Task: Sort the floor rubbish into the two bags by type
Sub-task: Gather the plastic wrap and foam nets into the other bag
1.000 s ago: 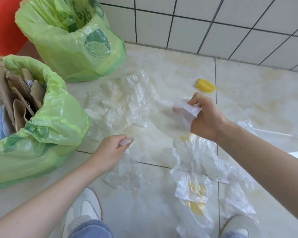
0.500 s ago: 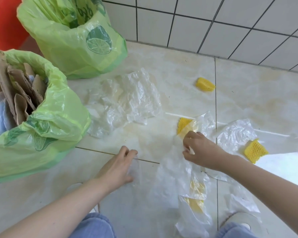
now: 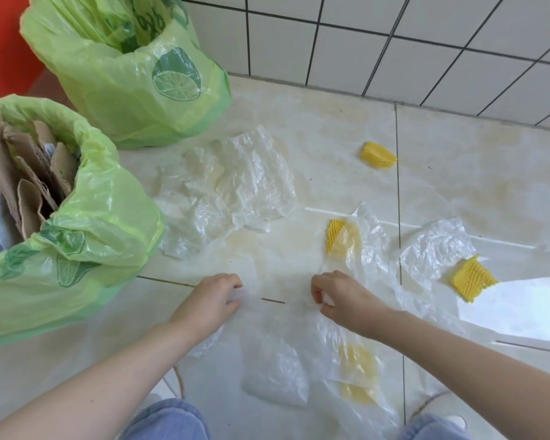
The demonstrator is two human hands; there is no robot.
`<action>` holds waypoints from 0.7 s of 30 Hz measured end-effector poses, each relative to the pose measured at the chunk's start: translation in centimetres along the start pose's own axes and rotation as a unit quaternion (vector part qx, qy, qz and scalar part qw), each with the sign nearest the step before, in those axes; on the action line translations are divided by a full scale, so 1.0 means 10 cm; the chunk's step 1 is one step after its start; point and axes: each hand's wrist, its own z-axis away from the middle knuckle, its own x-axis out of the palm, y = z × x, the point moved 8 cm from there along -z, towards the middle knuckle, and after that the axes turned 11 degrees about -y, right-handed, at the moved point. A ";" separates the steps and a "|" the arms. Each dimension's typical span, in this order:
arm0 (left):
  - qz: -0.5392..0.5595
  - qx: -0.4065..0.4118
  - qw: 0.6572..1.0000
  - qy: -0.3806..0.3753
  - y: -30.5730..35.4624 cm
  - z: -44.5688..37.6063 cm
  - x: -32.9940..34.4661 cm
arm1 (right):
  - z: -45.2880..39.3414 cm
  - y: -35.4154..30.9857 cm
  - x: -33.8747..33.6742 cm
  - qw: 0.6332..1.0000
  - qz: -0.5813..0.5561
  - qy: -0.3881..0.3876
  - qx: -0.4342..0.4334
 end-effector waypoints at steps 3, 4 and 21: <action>0.019 0.006 0.998 0.056 0.00 0.00 -0.21 | 0.03 -0.03 -0.33 0.984 -0.161 0.079 0.013; 0.040 0.003 0.996 0.076 0.00 0.00 -0.31 | 0.04 -0.02 -0.44 0.971 -0.213 0.108 0.020; -0.033 -0.058 0.972 0.226 -0.15 -0.41 -1.13 | 0.21 0.91 -0.89 0.907 -0.229 0.257 0.242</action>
